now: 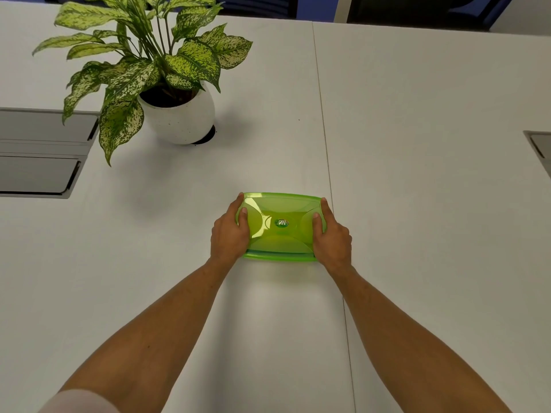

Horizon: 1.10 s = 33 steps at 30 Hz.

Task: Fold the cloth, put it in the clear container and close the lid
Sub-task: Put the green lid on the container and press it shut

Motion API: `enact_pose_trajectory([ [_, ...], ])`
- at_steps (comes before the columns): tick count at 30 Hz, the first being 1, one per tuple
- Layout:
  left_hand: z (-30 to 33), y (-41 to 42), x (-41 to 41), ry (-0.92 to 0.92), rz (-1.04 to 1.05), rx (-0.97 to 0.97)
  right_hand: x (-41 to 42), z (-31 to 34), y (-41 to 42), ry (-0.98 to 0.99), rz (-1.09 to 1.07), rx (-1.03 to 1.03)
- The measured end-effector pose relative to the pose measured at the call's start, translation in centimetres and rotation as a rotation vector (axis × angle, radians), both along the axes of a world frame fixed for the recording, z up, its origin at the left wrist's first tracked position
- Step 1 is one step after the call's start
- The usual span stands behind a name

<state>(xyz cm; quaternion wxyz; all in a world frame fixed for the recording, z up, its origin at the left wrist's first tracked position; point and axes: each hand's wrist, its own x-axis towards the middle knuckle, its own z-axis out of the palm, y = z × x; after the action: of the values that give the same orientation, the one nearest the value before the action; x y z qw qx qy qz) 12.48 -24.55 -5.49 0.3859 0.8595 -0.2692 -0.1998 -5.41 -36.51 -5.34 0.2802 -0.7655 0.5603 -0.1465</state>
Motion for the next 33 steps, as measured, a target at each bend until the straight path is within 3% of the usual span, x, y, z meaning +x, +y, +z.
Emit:
enact_pose_trajectory([
  [8, 0.2, 0.0, 0.0, -0.011, 0.003, 0.058, 0.1, 0.2, 0.1, 0.023, 0.016, -0.007],
  [17, 0.3, 1.3, -0.2, 0.253, 0.222, 0.147, -0.3, 1.0, 0.2, -0.029, -0.159, 0.142],
  [24, 0.7, 2.1, -2.2, 0.204, 0.265, 0.196, -0.8, -0.2, 2.2, -0.067, -0.325, 0.212],
  [33, 0.6, 1.9, -2.5, 0.129, 0.216, 0.111, -0.7, -0.8, 1.8, -0.092, -0.234, 0.08],
])
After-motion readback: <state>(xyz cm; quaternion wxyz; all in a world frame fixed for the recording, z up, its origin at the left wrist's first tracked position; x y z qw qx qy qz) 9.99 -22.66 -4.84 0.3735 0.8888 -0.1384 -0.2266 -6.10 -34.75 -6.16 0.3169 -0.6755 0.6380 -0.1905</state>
